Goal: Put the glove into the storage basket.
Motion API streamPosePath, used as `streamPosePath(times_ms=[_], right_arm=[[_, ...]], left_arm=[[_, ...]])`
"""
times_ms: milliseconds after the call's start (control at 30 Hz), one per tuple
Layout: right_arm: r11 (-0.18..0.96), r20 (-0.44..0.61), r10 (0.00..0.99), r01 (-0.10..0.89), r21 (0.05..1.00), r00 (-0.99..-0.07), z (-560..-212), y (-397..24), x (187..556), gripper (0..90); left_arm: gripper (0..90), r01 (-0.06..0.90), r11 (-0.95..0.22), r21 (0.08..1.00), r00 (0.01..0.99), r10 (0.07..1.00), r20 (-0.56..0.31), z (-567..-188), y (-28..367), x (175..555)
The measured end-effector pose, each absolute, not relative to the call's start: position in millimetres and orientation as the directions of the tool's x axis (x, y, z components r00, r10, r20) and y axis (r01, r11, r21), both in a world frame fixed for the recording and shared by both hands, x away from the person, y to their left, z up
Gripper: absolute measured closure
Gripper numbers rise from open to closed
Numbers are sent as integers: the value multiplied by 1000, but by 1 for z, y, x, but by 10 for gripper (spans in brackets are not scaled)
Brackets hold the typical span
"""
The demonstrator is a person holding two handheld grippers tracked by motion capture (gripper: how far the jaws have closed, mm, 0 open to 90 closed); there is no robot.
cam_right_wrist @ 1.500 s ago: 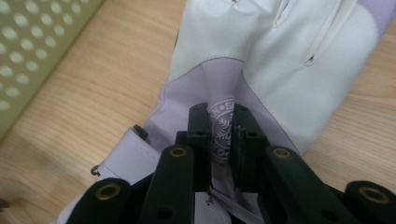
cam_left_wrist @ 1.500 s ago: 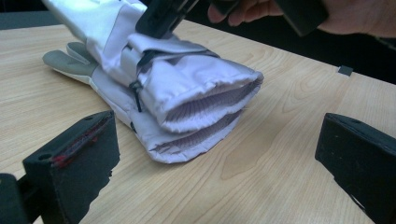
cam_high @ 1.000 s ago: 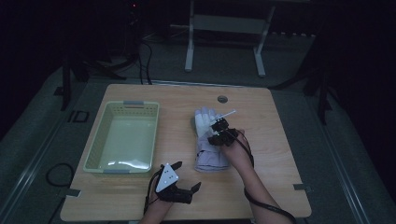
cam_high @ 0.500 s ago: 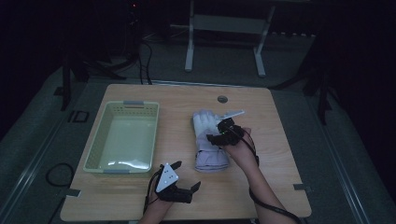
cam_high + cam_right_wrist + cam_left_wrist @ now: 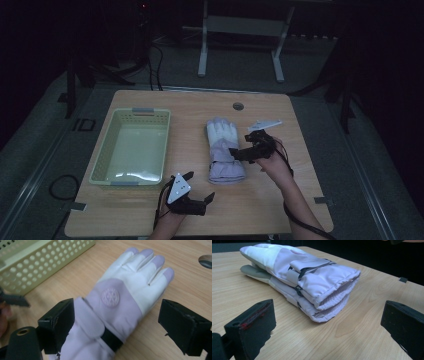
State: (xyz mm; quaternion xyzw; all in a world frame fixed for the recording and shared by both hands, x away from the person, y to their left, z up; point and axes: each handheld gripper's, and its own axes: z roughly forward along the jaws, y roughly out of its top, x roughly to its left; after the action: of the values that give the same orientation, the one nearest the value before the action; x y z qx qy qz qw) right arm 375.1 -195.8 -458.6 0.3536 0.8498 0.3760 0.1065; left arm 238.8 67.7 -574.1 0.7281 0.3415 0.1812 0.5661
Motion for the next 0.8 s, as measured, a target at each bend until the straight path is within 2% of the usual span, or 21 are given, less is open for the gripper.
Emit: streamPosePath(times_ms=[100,167,267,300,367,400,433,467,500,633,800], right_arm=[[470,61,669,486,737,-740,-458,-206,374,188],[504,20,649,450,737,-760,-459,-212,374,191],[539,-17,632,423,728,-775,-462,-215,372,196],[588,-87,616,383,713,-783,-465,-220,369,188],[609,-110,623,391,690,-775,-467,-226,368,189],[609,-110,623,391,690,-775,-467,-226,368,189],[593,-64,652,455,664,-756,-470,-233,368,138],[593,-64,652,455,664,-756,-470,-233,368,138],[571,-57,676,474,670,-734,-472,-241,367,142],[501,-22,714,488,715,-700,-474,-256,366,130],[449,17,754,535,716,-656,-477,-264,369,131]], left_arm=[[0,283,-174,943,715,694,-87,-573,64,239],[0,277,-224,934,749,660,-64,-571,61,239],[0,272,-226,936,767,637,-69,-570,61,239],[0,262,-251,932,787,614,-56,-566,57,236],[0,272,-259,927,786,616,-58,-561,55,235],[0,272,-259,927,786,616,-58,-561,55,235],[0,301,-239,923,778,621,-93,-558,56,237],[0,301,-239,923,778,621,-93,-558,56,237],[0,354,-221,909,769,621,-149,-554,59,240],[0,398,-189,898,743,641,-194,-546,64,247],[0,397,-180,900,733,652,-192,-535,65,254]])
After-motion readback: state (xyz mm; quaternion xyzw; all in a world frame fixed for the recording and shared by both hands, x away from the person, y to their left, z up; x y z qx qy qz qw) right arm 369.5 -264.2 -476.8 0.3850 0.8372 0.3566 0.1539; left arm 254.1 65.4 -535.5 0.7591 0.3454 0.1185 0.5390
